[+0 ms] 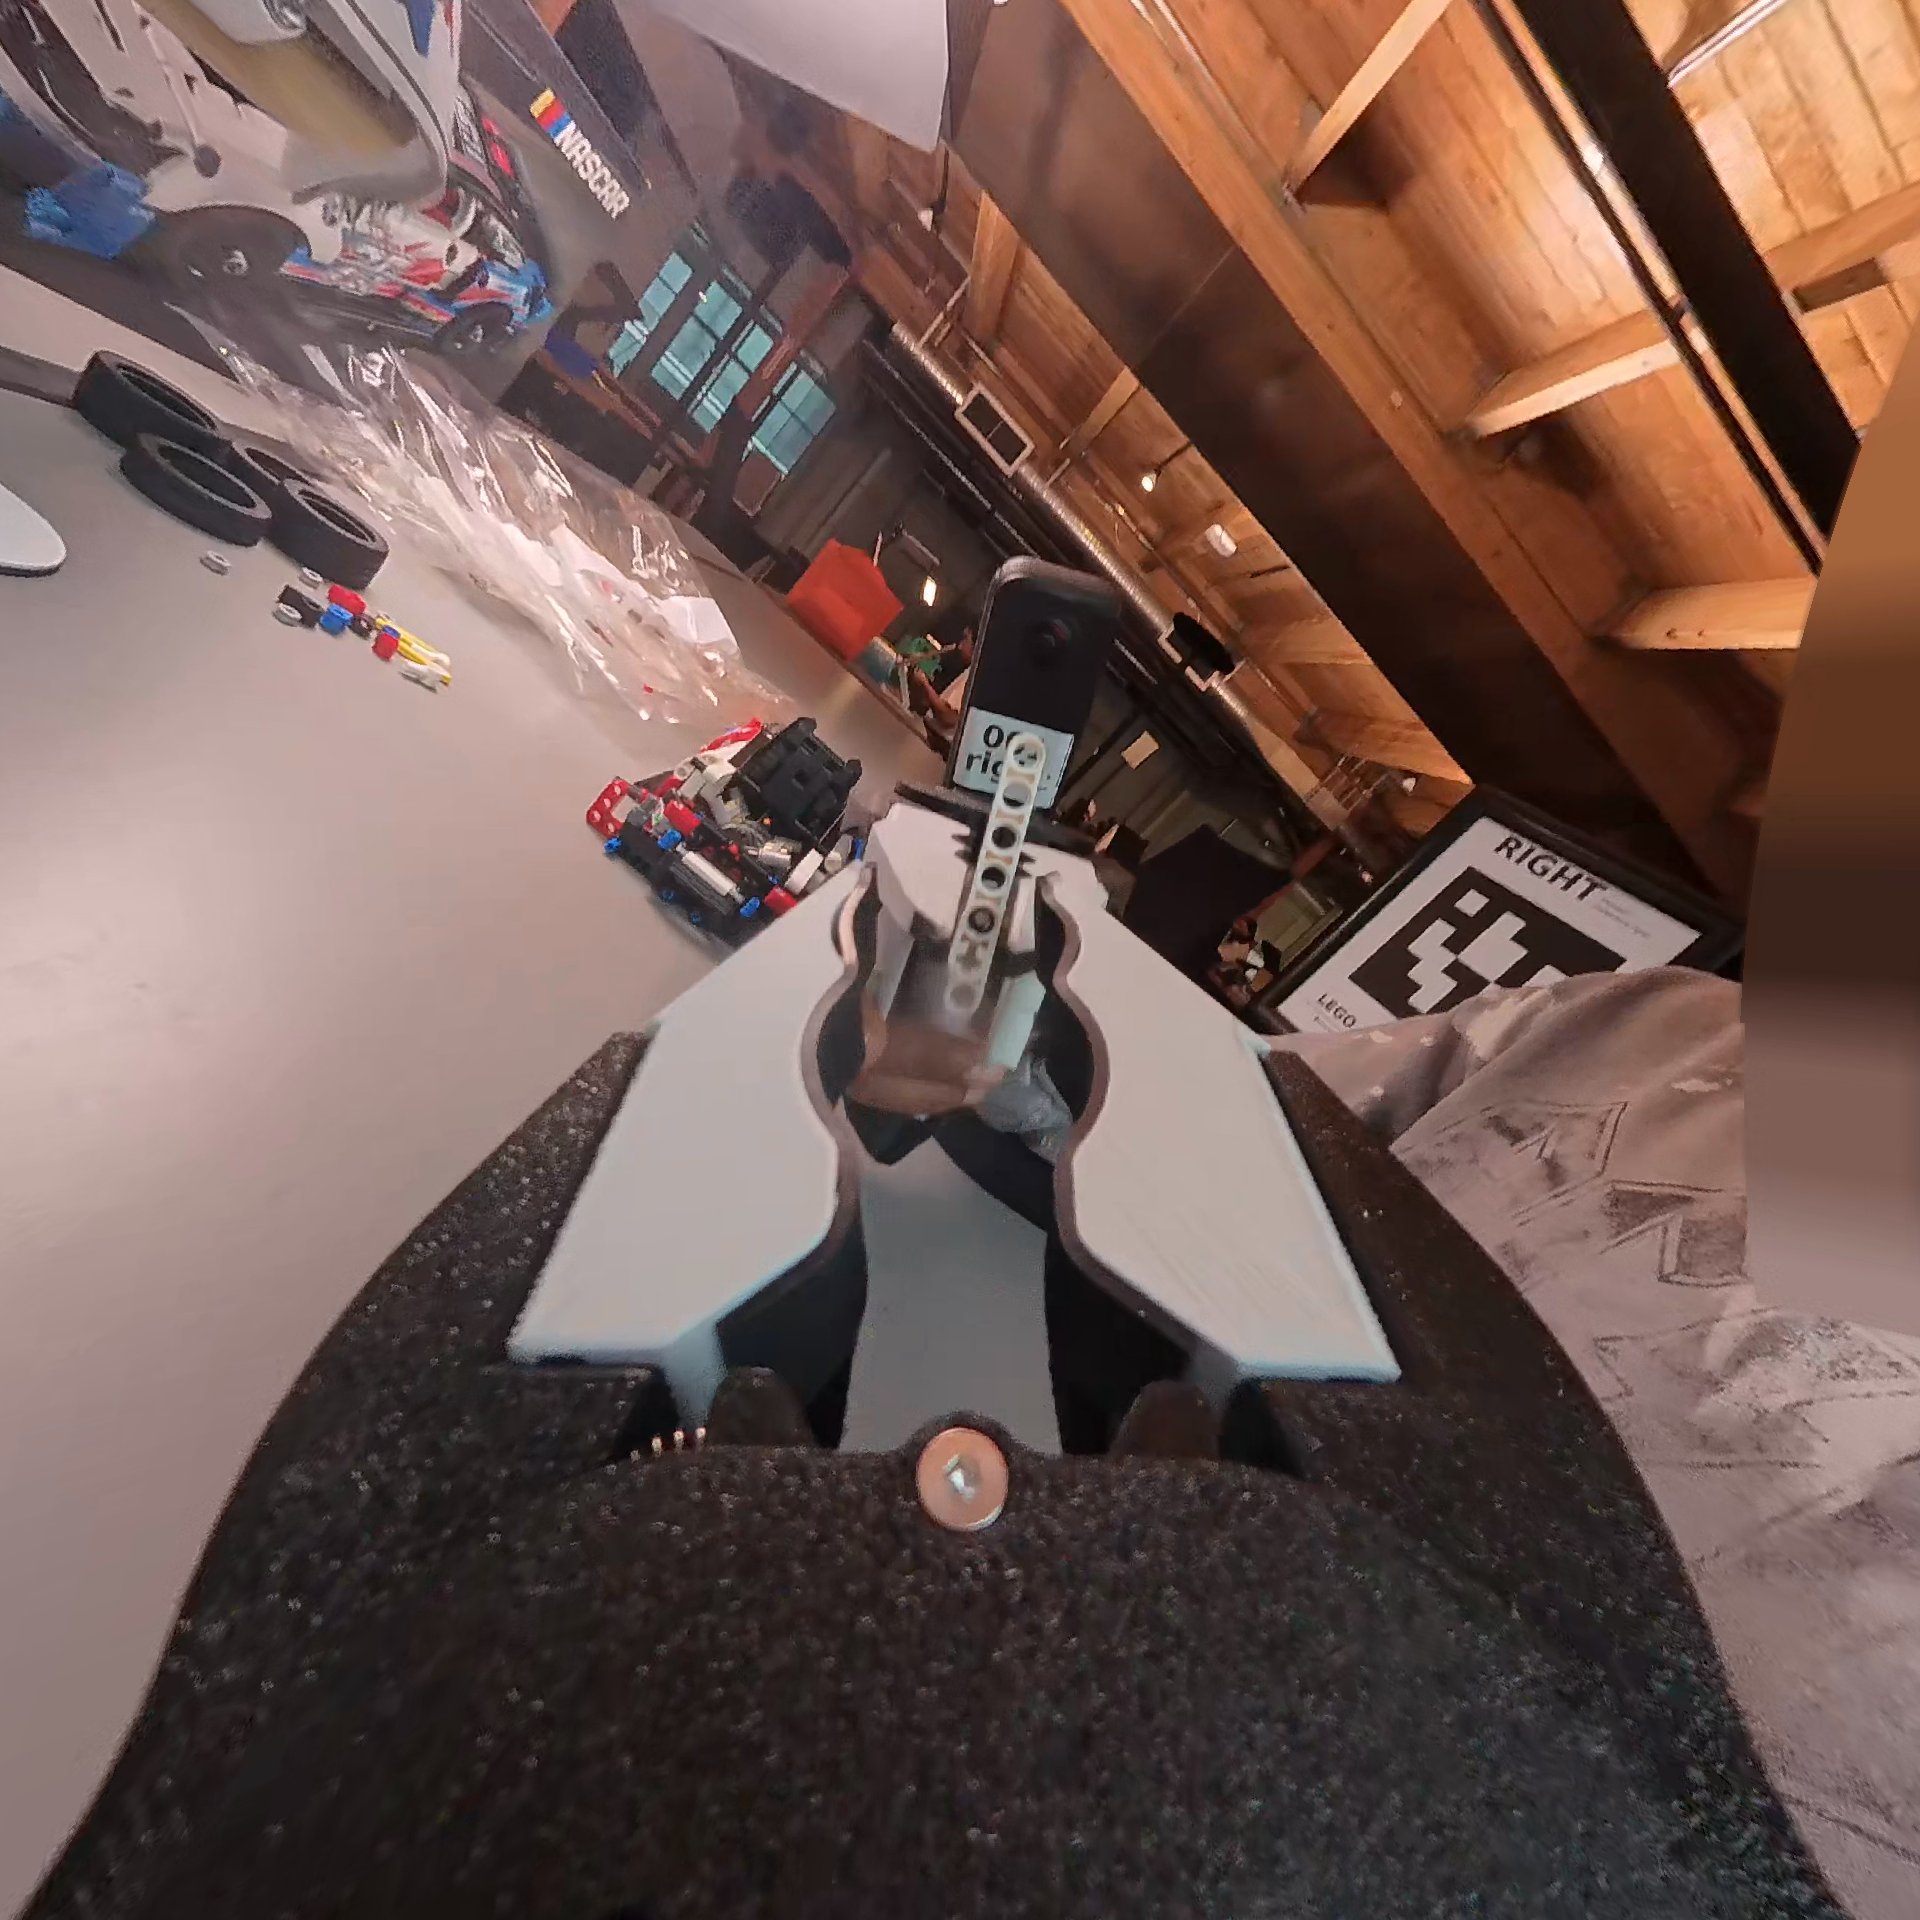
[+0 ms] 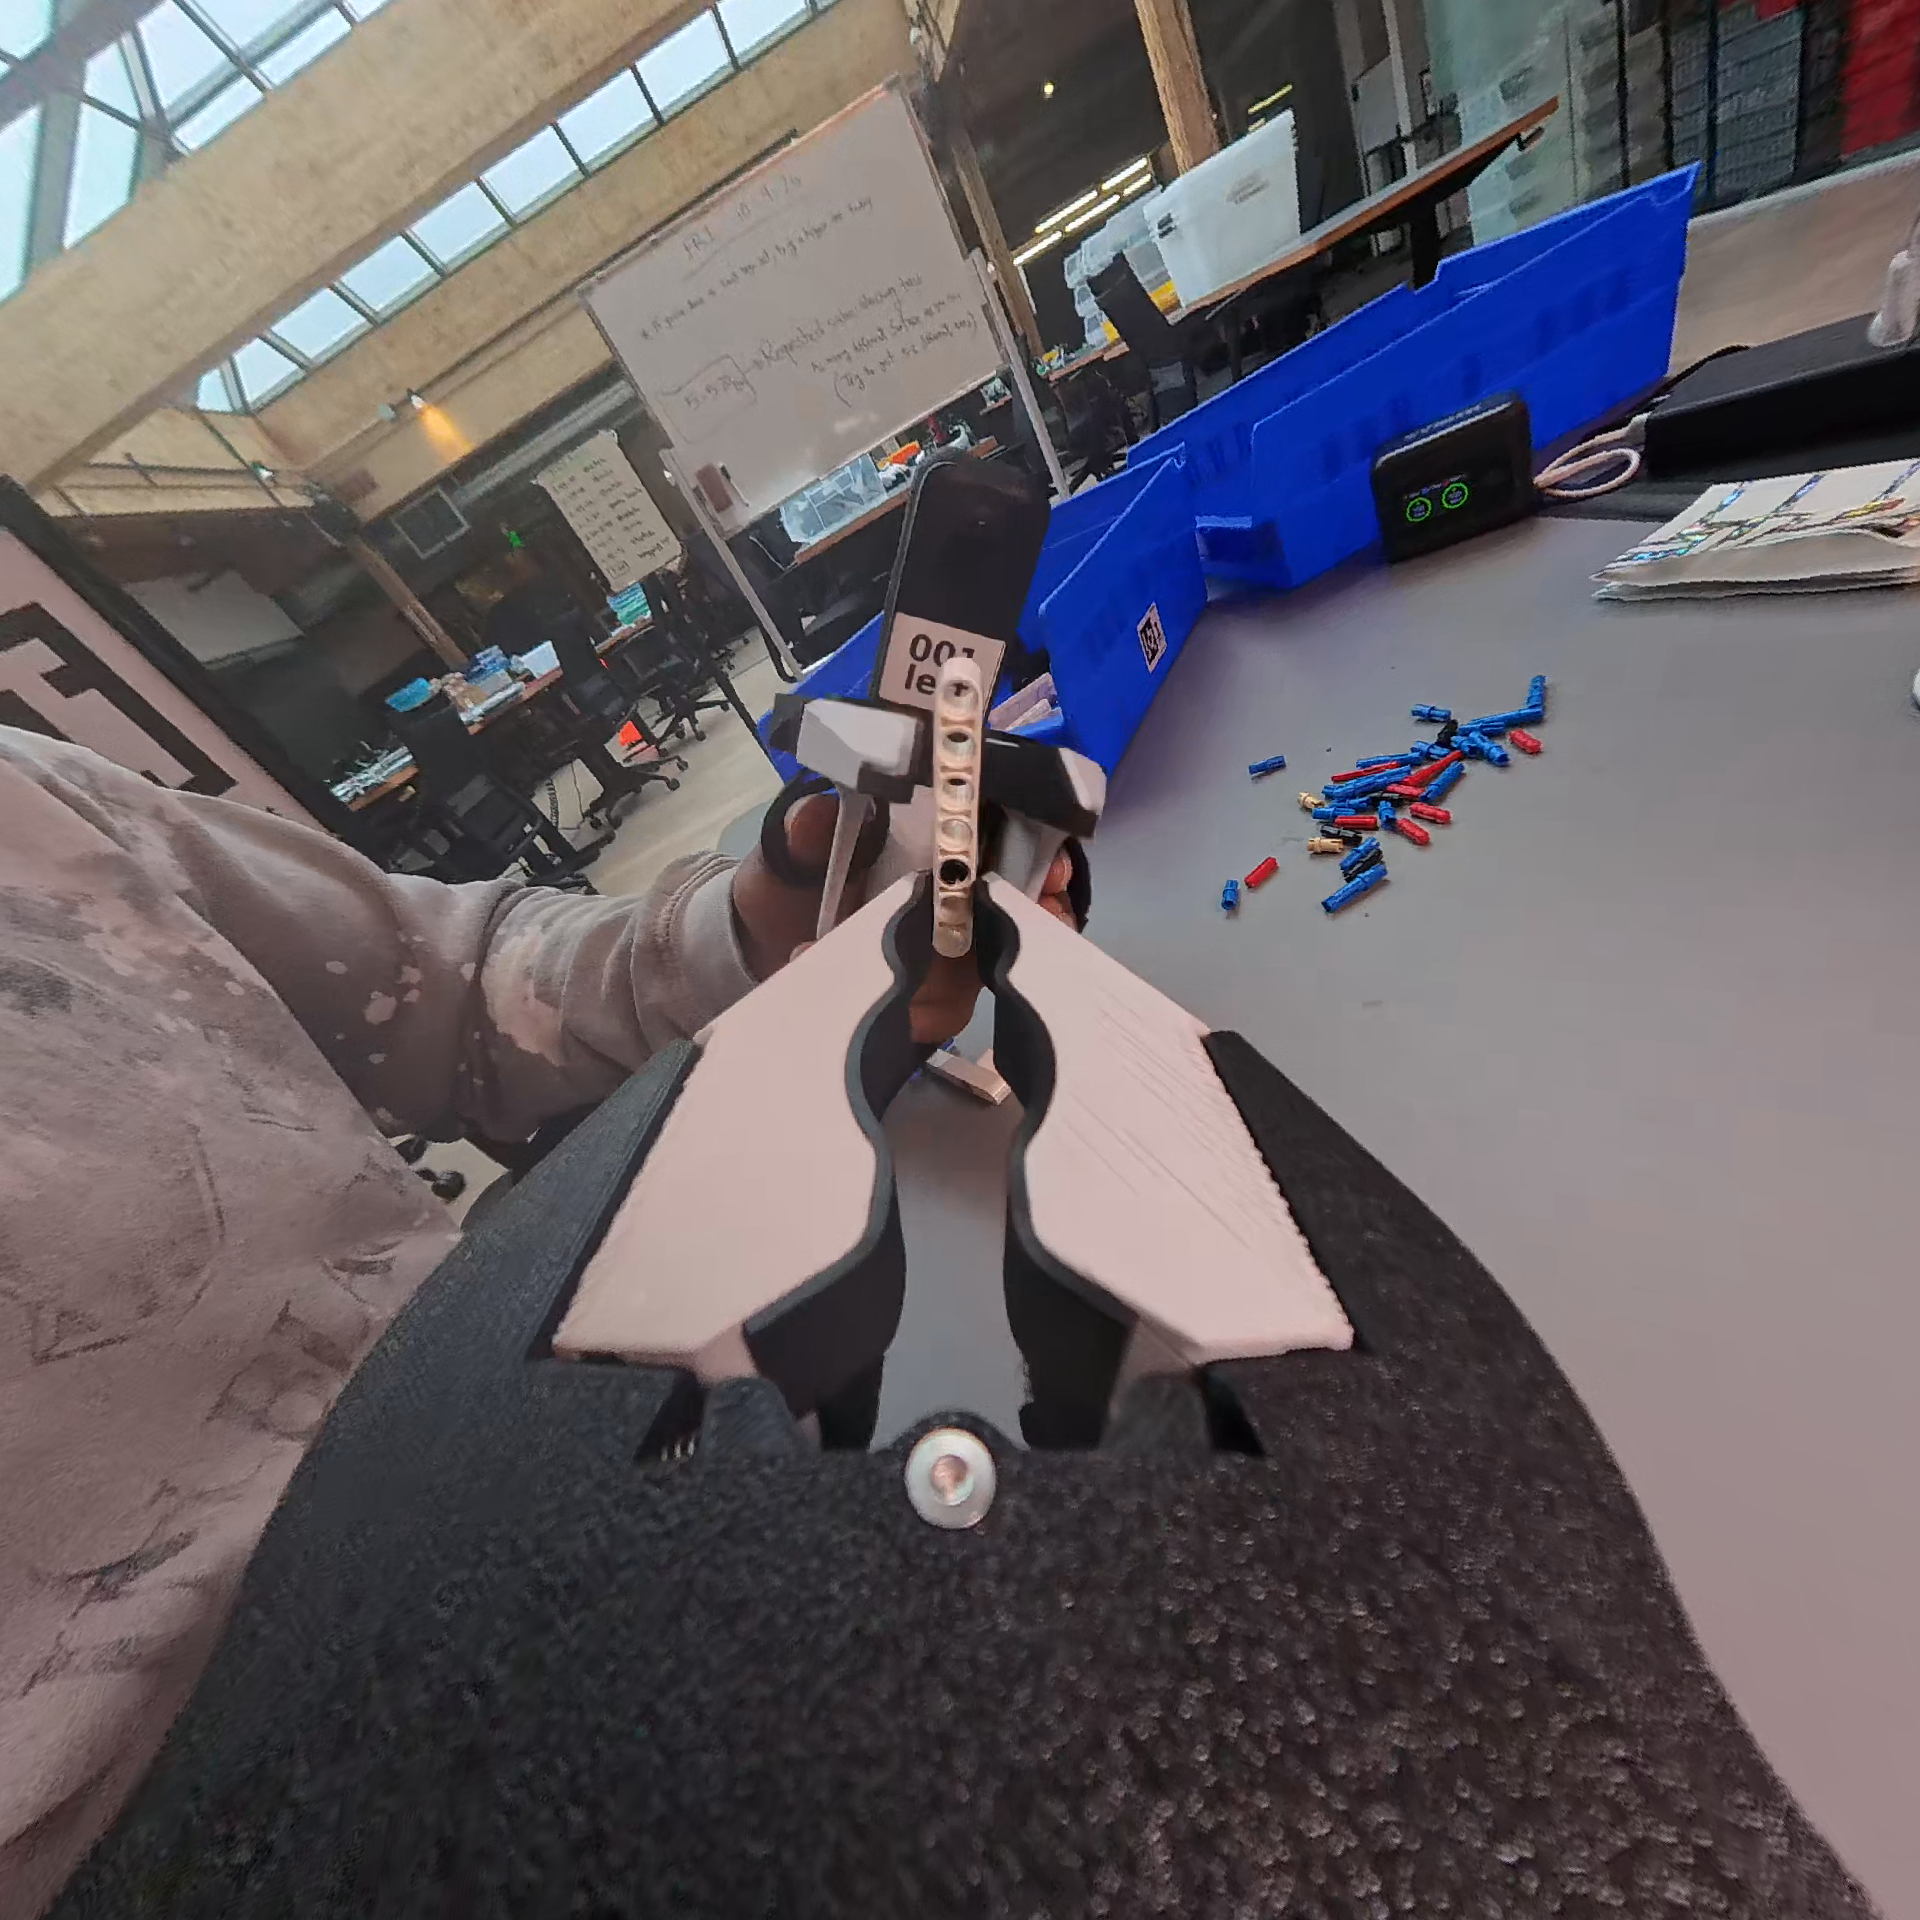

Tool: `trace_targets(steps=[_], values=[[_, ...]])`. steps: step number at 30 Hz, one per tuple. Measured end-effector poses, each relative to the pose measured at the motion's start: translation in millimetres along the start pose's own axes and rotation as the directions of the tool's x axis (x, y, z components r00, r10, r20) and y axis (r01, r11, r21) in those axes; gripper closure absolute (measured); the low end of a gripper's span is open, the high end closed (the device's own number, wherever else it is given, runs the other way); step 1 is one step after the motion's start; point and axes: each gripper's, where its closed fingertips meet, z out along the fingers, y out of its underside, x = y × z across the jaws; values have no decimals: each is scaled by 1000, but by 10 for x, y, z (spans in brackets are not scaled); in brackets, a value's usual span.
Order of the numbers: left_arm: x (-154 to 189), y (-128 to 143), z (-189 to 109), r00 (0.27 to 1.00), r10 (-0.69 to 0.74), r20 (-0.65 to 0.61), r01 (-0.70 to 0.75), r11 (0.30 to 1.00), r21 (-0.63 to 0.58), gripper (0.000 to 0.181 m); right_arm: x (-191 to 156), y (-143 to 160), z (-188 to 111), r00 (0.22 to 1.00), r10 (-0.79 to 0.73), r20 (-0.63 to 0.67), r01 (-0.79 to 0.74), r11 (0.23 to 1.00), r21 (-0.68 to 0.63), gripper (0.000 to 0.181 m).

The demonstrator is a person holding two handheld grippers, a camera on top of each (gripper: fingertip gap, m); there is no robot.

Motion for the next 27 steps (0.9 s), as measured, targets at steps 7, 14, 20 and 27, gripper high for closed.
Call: trace_targets(steps=[7, 14, 20, 27], values=[[103, 180, 64, 993, 116, -26, -118, 985, -125, 176, -69, 13, -128, 999, -1, 53, 3, 1000, -24, 175], [137, 113, 41, 984, 179, 4, -177, 973, -151, 177, -87, -41, -148, 997, -53, 63, 53, 999, -1, 176], [110, -287, -342, 985, 173, 14, -173, 985, -26, 177, 69, -389, -522, 994, -108, -28, 110, 989, 94, 176], [67, 37, -124, 961, 275, 30, -267, 951, -157, 176, -186, -332, -472, 986, -40, 164, 17, 990, 139, 175]])
